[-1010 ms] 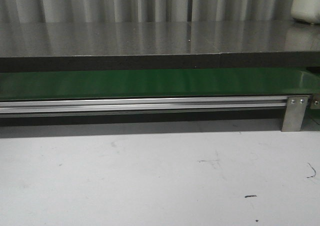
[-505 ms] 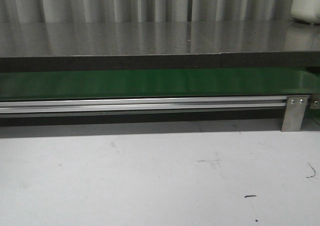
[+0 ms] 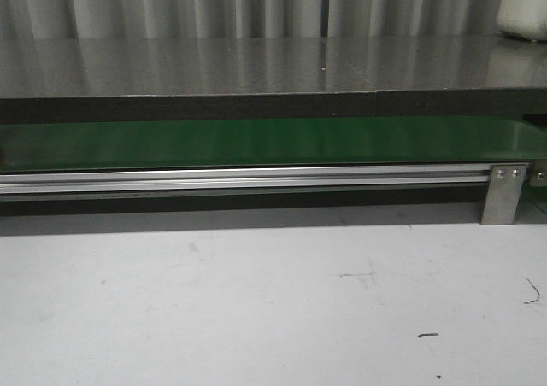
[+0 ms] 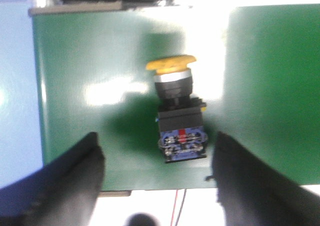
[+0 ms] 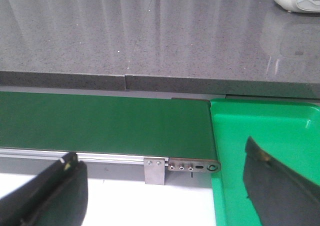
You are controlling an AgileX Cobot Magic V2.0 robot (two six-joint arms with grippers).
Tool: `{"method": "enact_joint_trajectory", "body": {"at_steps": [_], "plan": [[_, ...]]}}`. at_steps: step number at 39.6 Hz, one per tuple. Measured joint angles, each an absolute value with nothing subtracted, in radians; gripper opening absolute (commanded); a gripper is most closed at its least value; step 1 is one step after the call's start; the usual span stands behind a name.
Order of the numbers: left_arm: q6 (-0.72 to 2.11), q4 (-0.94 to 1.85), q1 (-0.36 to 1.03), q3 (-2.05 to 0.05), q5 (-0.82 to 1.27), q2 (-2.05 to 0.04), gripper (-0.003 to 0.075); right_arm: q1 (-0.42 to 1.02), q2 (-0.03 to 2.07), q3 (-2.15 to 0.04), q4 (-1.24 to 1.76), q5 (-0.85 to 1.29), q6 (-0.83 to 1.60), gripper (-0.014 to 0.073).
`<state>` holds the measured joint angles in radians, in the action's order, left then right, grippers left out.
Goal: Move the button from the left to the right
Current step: 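Lower the held button onto the belt end and open the left gripper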
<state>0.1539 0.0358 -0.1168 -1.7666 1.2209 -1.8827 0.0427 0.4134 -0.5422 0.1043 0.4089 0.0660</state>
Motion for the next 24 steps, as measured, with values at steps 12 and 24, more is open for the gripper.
{"method": "enact_joint_trajectory", "body": {"at_steps": [12,24], "plan": [[0.154,0.038,-0.071,-1.779,1.240,-1.877,-0.0021,0.043,0.413,-0.542,0.104,0.409,0.066,0.0644],[0.154,0.034,-0.071,-1.502,1.212,-1.639,-0.0021,0.043,0.413,-0.542,0.104,0.409,0.066,0.0644]]}}
